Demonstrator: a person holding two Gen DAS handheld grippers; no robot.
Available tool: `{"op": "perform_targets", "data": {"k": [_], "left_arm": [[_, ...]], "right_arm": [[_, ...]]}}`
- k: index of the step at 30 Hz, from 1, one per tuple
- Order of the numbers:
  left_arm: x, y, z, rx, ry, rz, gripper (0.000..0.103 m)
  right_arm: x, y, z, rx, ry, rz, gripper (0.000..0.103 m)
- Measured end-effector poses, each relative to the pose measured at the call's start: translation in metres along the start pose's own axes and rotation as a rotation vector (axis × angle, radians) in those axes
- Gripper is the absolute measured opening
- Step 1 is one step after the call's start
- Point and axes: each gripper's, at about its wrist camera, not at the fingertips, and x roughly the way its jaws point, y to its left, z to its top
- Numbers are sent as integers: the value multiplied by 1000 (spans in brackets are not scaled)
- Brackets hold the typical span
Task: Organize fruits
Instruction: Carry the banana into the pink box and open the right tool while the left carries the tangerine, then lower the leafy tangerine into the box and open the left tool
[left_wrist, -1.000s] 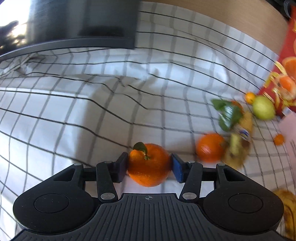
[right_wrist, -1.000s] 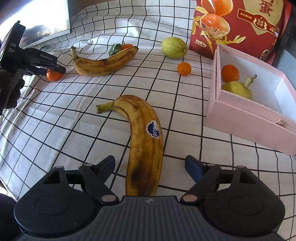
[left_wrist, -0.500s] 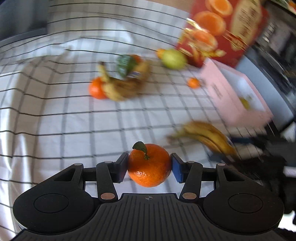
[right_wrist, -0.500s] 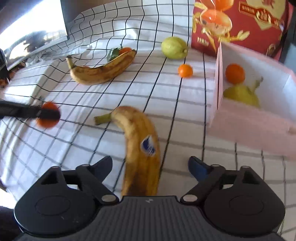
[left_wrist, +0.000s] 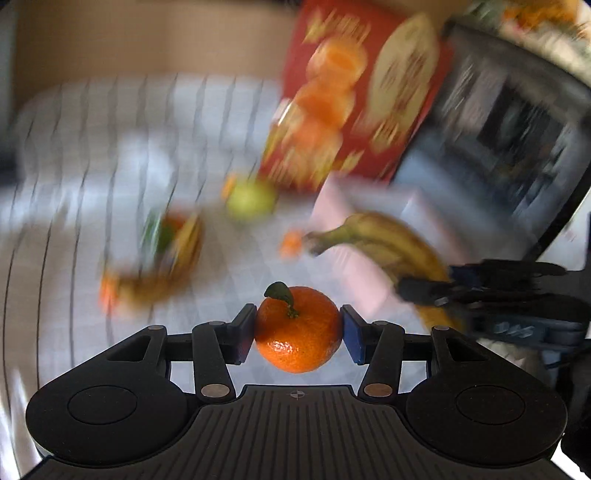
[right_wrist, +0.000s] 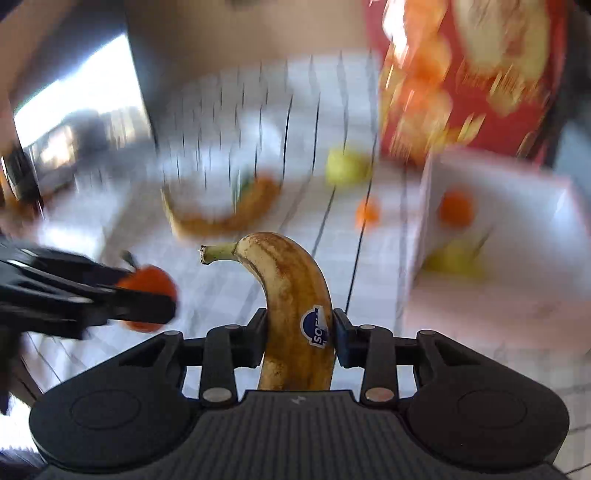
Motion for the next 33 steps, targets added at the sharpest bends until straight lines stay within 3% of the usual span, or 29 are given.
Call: {"op": "perform_targets", "data": {"k": [3,5,9,13,18,21,29,33], "left_arm": [[0,-23,45,57,-136,-41,55],[9,-41,67,66,-180,-75,55],[43,-72,82,72,-167,-121,55],[66,-88,62,64,-81,-137,55],[79,-79,36,35,17,-72,55],[80,-70,29,6,39,-25,55],[85,-58,24,-32,70,35,55],[97,-60,29,-17,98,28,55]], "right_arm": [[-47,-20,44,-56,-160,-126,36],[-61,-41,62,-67,-209,-220,36],[-47,-95,72,18,-156,-349,36],[-1,-144,56,178,-29,-335,36],[56,-173,40,291,65,-281,36],[80,-176,38,304,95,-296,36],[113,-191,24,364,161,-218,36],[100,-190,21,357,151,-163,40]]}}
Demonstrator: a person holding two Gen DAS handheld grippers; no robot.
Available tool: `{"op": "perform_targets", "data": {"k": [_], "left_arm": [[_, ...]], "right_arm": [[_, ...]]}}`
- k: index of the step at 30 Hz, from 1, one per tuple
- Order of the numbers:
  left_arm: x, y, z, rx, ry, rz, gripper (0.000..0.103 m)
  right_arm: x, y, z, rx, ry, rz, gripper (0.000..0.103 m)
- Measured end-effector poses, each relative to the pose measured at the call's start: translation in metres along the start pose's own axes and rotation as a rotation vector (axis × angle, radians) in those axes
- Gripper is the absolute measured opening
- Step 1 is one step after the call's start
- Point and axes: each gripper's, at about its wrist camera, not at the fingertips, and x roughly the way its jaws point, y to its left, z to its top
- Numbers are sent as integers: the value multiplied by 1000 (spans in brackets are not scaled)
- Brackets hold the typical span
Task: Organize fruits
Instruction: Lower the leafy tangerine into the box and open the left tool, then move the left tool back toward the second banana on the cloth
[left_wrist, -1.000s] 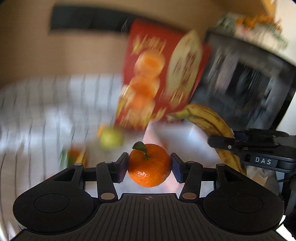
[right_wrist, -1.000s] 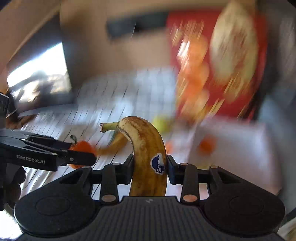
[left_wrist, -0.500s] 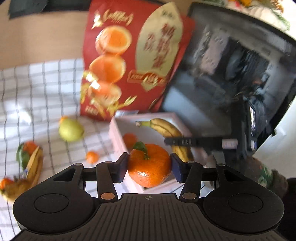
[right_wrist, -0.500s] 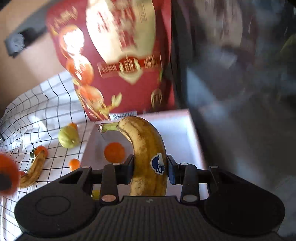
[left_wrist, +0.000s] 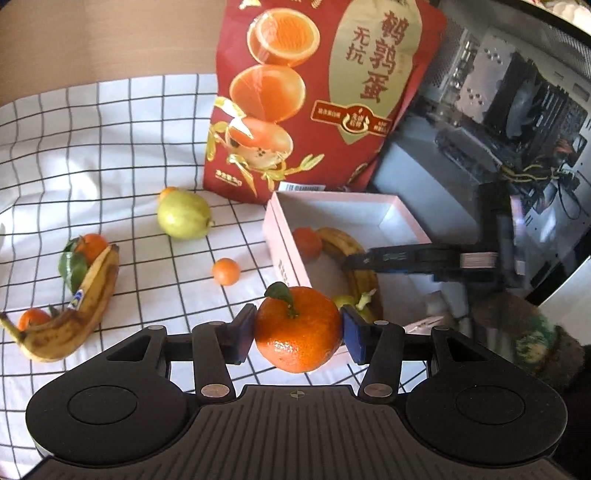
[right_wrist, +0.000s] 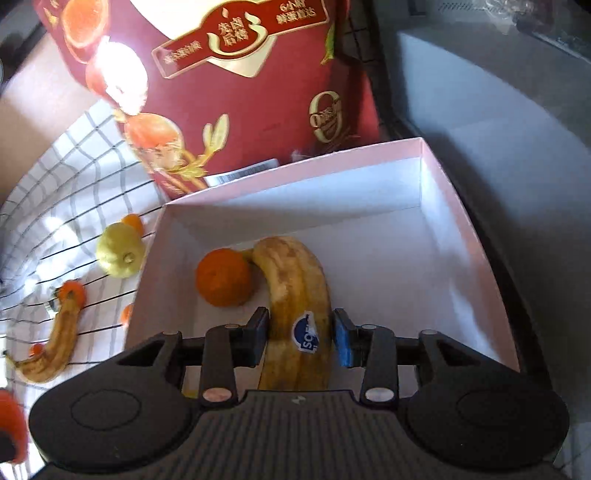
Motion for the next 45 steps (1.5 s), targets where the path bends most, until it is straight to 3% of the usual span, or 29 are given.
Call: {"op": "perform_targets", "data": {"k": [2,7,11,14,16,20,24,27,33,36,40,45], "left_arm": [[7,-3,6,3,7,-11,55],[30,-19,39,26,4,-69,55],[83,-44,66,102,118,-35,55],[122,-52,68,143,222,-12,55],[130,-55,66,162,247,4,52],[105,-46,69,120,164,-64,50],[59,-17,72,64,-6,-91,50],[32,13,63,35,-66,0,50],[-15,83,18,-23,-108,209,50],[-41,118,0,-125,-148,293,50],[-73,163,-22,-304,-186,328,50],[-92,183,-56,-353,-120,370,50]], "right_arm": [[-21,1,-4,-32,-54,4,42],[-92,1,-30,-93,-227,-35,60],[-130,6,-61,-141,-289,-75,60],[-147,10,-89,-193,-296,-110,61],[-148,12,-104,-221,-284,-138,61],[-147,14,-127,-249,-254,-182,61],[-144,21,-130,-260,-236,-167,61],[-135,35,-127,-291,-226,-149,61],[-117,82,-123,-380,-201,-70,61],[-103,108,-121,-431,-176,-37,61],[-85,144,-112,-497,-147,23,62],[-51,198,-93,-533,-86,127,66]]}}
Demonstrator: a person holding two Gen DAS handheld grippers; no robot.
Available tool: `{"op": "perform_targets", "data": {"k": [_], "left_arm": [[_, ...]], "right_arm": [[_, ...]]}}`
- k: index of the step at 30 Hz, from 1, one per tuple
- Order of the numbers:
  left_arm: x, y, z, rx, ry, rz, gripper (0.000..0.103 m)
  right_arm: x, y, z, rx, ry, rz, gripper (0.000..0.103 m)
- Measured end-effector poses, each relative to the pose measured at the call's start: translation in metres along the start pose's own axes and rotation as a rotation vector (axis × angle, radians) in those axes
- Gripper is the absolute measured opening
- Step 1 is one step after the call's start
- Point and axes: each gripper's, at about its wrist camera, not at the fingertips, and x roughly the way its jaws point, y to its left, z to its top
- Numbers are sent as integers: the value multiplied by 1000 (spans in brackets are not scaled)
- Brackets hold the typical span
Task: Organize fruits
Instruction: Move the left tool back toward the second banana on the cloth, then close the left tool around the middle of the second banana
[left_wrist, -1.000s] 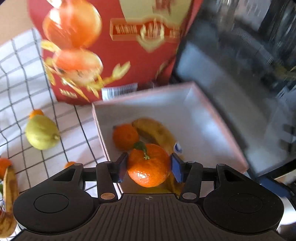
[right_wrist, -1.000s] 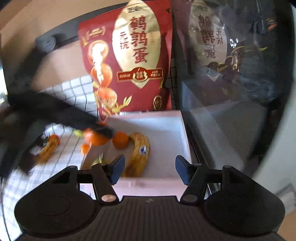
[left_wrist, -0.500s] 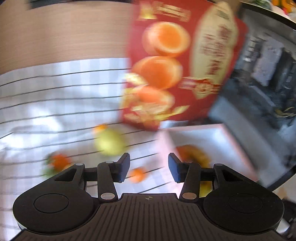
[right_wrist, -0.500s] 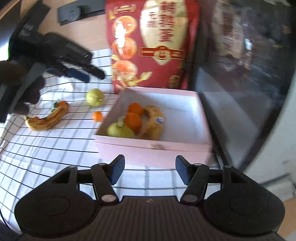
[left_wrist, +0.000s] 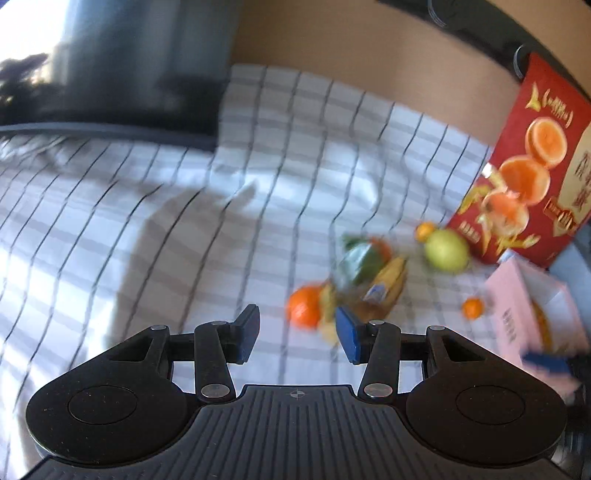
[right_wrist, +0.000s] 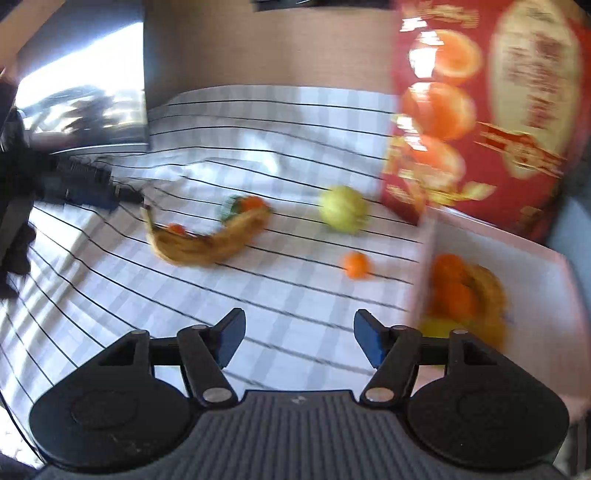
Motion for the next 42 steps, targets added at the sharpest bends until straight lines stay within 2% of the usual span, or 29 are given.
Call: {"op": "perform_targets", "data": {"k": [2,6,9,11,16,19,23,25,27,33,37,42], "left_arm": [[-7,8,-12,0,29,-14,50],[-8,21,-34,-43,105,-66,50],[-9,29,-45,-54,123,-99,50],[-10,35,-47,-62,122,-124,50],[-5,50,-45,-90,103,-181,50],[2,58,-39,-111,78,-216,50],[18,69,-23,-114,44,-239,50],[29,65,-14,-69,50,-252,50],[38,57,-5,-14,47,-266,50],[62,-2,12,152,74,-396,50],[79,-51,4,269,116,-382,50],[89,-88,-8,415,130,-304,47]], "right_arm": [[20,13,20,16,5,40,66],[62,35,60,97,-9,64,66],[96,52,82,81,-10,17,66],[116,60,86,35,1,-26,66],[142,57,75,2,108,-76,66],[124,50,61,13,105,-83,66],[97,51,45,-53,146,-166,66],[77,47,37,-36,152,-149,66],[60,46,30,-14,152,-167,66],[32,52,2,37,174,-229,66],[23,64,-18,-14,193,-272,66],[6,68,-33,-68,195,-305,66]]}}
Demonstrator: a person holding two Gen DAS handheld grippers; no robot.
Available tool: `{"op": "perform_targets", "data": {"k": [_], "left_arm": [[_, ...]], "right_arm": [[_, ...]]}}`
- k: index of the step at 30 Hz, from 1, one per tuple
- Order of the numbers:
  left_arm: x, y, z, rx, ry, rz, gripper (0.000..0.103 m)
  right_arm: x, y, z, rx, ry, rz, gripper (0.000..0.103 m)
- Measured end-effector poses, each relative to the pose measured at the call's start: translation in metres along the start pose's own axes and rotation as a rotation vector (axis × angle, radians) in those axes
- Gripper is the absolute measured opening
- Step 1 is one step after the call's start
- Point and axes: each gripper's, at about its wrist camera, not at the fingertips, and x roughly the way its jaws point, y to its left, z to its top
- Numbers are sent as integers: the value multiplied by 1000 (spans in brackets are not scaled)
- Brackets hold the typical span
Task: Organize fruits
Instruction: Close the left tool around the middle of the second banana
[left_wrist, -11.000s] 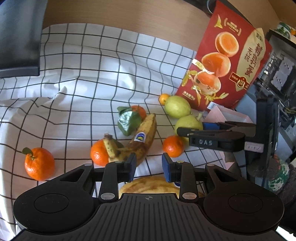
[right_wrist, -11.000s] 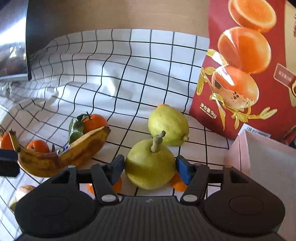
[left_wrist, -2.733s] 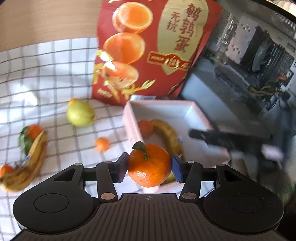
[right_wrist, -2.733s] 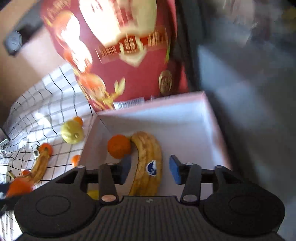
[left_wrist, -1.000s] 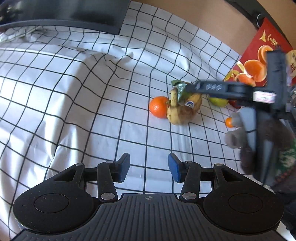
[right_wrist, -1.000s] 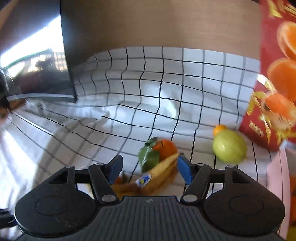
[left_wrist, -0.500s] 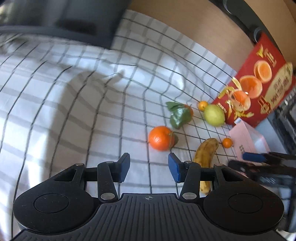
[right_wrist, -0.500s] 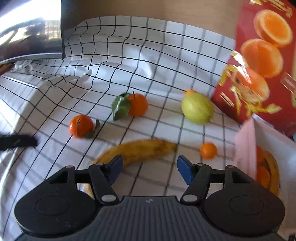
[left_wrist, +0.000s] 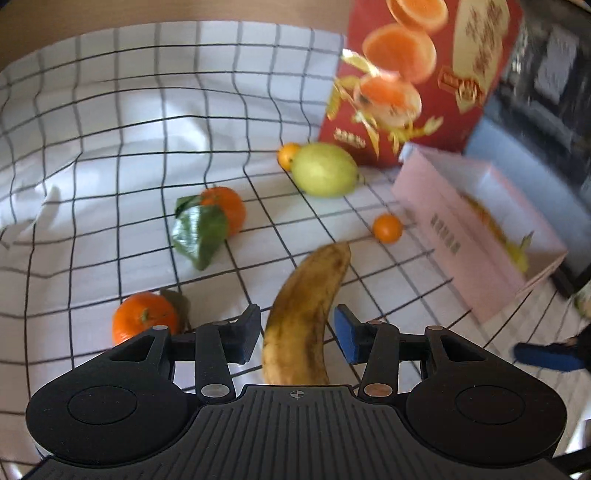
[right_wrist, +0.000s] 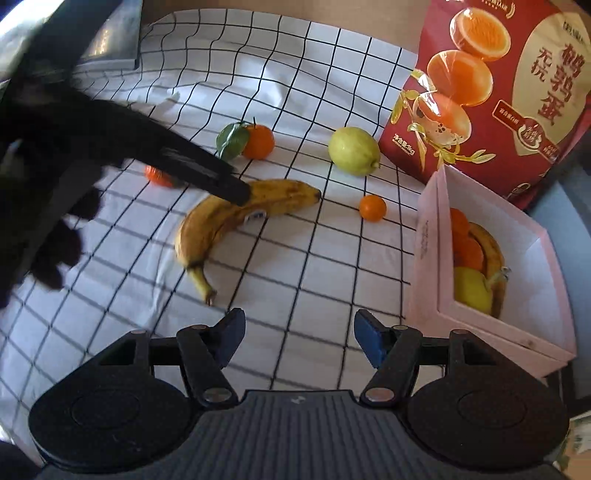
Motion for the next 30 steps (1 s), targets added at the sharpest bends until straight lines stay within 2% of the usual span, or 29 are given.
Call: {"op": "perform_targets", "data": {"k": [11,14,20,30], "left_arm": [[14,-8,-1,5,58,71,46],[11,-9,-7,10,50,84,44],[-10,2,-24,-81,37,54,42],[-40,7,-48,-177,50,66,41]], "right_arm": [[-1,-20,-35,69,50,-41,66],[-1,-20,-40,60,55,-40,66],[0,-16,-43,17,42,-23,67],[23,-1,-30,-40,11,62,67]]}}
